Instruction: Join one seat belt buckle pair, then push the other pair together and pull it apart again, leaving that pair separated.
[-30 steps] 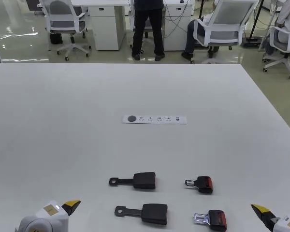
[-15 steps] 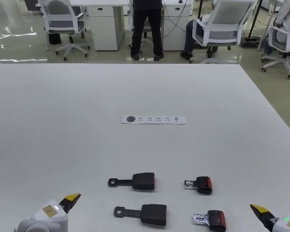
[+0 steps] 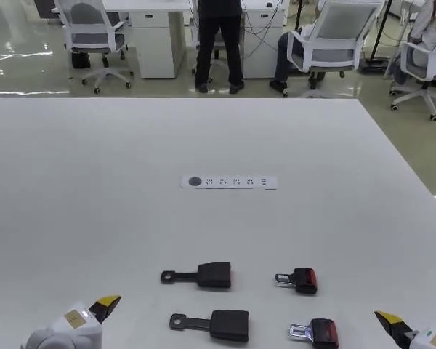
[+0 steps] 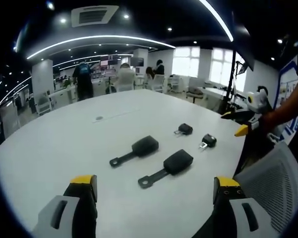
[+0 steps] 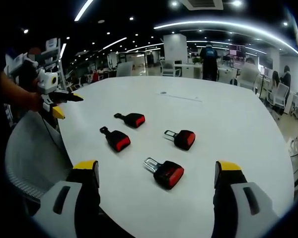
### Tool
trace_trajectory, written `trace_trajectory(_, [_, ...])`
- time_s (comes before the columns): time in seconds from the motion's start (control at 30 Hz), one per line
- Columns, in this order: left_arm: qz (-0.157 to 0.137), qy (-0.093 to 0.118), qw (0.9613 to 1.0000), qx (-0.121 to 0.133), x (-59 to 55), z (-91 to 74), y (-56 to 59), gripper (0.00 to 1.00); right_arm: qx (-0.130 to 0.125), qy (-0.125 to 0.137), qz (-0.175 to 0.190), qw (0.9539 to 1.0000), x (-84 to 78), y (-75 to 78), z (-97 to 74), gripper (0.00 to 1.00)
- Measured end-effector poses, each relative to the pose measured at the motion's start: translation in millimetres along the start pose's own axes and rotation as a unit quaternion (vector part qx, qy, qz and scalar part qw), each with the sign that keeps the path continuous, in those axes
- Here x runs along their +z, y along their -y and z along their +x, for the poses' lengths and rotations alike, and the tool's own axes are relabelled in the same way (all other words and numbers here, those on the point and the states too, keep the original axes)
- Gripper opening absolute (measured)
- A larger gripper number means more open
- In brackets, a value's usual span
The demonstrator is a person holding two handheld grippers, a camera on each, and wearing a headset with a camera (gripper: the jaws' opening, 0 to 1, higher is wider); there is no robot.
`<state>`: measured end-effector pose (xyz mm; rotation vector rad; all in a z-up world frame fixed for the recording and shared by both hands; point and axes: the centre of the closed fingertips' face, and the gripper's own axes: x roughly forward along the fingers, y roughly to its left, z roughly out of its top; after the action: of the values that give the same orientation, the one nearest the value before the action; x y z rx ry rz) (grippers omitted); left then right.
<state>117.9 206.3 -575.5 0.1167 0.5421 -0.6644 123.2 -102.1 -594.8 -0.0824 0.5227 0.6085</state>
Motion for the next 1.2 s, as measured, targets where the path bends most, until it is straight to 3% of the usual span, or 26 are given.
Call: trace_trajectory(1.2, [-0.006, -0.007, 0.9999, -0.008, -6.1, 4.2, 6.8, 0.97, 0.000, -0.004, 0.001, 1.0000, -4.0, 1.2, -3.0, 0.95])
